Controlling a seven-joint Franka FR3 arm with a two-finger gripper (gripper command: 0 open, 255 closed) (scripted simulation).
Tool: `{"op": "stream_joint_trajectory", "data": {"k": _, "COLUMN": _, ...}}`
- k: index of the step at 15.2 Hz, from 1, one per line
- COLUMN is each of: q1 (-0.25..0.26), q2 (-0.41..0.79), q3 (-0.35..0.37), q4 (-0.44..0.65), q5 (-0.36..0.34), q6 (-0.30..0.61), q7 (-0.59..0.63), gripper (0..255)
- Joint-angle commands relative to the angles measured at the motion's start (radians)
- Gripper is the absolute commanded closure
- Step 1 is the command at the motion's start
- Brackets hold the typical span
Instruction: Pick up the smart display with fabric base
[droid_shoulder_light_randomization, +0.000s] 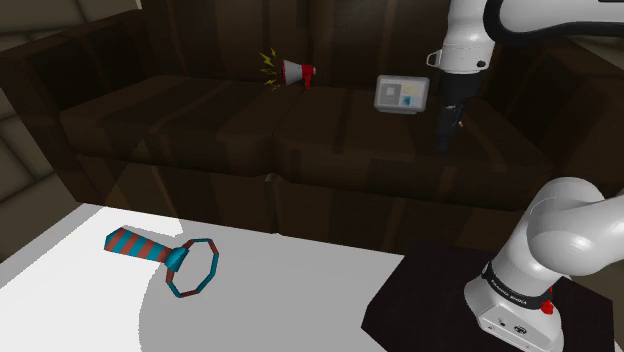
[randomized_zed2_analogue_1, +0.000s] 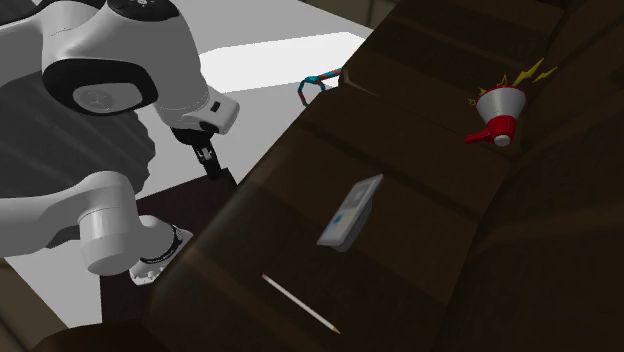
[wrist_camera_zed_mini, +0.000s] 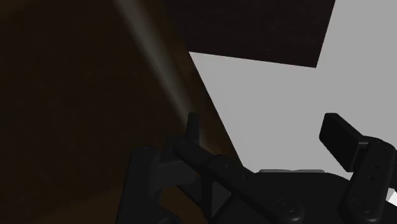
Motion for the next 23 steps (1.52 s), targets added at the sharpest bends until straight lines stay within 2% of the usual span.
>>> {"op": "stream_joint_trajectory", "data": {"k": 1, "q1": 0.0, "q2": 0.0, "q3": 0.0, "q4": 0.0, "q5": 0.0, "q6": 0.0, "q7": 0.0, "gripper": 0}}
{"op": "stream_joint_trajectory", "data": {"k": 7, "q1": -0.003, "q2": 0.159, "q3": -0.135, "q4": 0.151, "q5": -0.081, "q6": 0.012, "q7": -0.205, "gripper": 0}}
{"op": "stream_joint_trajectory", "data": {"k": 13, "q1": 0.009, "q2": 0.351, "q3": -0.255, "q4": 0.35, "q5": -0.112, "q6": 0.011, "q7": -0.412, "gripper": 0}}
{"op": "stream_joint_trajectory", "data": {"k": 18, "q1": 0.019, "q2": 0.54, "q3": -0.348, "q4": 0.557, "q5": -0.093, "q6": -0.01, "q7": -0.593, "gripper": 0}}
{"op": "stream_joint_trajectory", "data": {"k": 23, "q1": 0.007, "q2": 0.763, "q3": -0.431, "q4": 0.816, "q5": -0.026, "q6": -0.063, "q7": -0.785, "gripper": 0}}
